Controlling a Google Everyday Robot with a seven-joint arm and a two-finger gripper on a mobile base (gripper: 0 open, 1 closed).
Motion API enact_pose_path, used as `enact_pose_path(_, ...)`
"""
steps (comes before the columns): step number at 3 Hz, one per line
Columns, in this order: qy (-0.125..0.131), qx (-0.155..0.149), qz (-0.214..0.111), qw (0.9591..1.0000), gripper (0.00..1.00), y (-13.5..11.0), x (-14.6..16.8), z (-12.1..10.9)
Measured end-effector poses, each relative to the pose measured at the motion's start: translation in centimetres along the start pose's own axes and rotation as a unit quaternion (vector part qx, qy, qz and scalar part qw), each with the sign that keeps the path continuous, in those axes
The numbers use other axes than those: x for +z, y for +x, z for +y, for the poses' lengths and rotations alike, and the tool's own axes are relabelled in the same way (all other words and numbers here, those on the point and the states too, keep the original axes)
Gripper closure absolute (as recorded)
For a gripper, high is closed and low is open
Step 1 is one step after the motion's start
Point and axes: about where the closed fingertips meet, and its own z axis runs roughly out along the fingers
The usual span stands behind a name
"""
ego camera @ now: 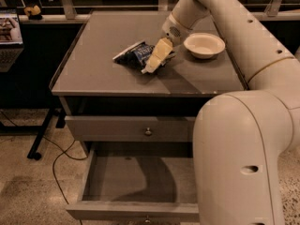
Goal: Place blue chip bag into middle drawer
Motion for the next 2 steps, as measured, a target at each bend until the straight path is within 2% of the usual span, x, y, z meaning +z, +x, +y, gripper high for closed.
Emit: enact_pose_path(2, 0.0, 0.0, 0.0, 1.0, 0.41, -0.03, 0.01, -0.02)
